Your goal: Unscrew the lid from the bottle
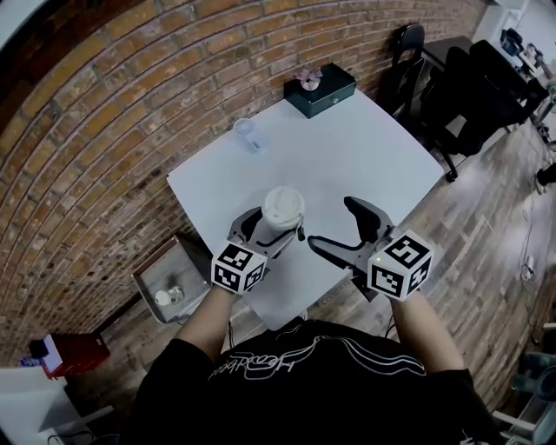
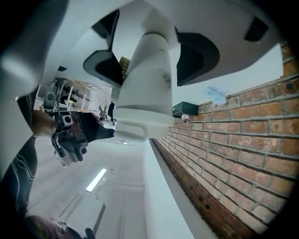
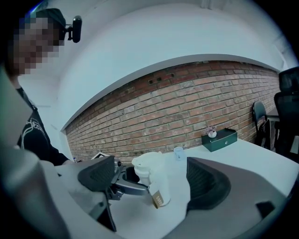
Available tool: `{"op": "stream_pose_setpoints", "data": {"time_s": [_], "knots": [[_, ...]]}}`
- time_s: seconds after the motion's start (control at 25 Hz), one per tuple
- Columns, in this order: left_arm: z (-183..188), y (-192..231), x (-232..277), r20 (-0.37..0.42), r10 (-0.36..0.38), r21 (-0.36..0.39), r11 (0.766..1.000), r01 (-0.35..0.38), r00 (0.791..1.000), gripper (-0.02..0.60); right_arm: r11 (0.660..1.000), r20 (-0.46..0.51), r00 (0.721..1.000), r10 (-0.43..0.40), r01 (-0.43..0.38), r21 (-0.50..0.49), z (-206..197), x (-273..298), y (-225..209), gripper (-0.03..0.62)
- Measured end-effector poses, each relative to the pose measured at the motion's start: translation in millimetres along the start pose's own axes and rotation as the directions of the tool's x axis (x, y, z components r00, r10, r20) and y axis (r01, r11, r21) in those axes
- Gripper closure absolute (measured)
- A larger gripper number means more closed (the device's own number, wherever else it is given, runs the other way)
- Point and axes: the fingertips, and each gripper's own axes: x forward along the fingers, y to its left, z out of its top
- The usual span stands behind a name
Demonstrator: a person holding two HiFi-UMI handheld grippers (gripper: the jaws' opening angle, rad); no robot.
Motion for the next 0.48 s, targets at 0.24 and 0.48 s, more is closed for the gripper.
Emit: {"op": "stream_pose_setpoints", "data": {"time_s": [0.24,0.48], "knots": [[2,-2,13,0.026,-0.079,-0.005,0.997,0.079,0.997,0.216,0.999,-0.05,0.998,0.025,-0.027,-0.043,-6,37,5,0.143],[4,-2,15,0.025,-0.122,0.022,0.992,0.122,0.992,0.218,0.992,-0.111,0.993,0.044,-0.056,-0.11,-10,62,10,0.143]]}}
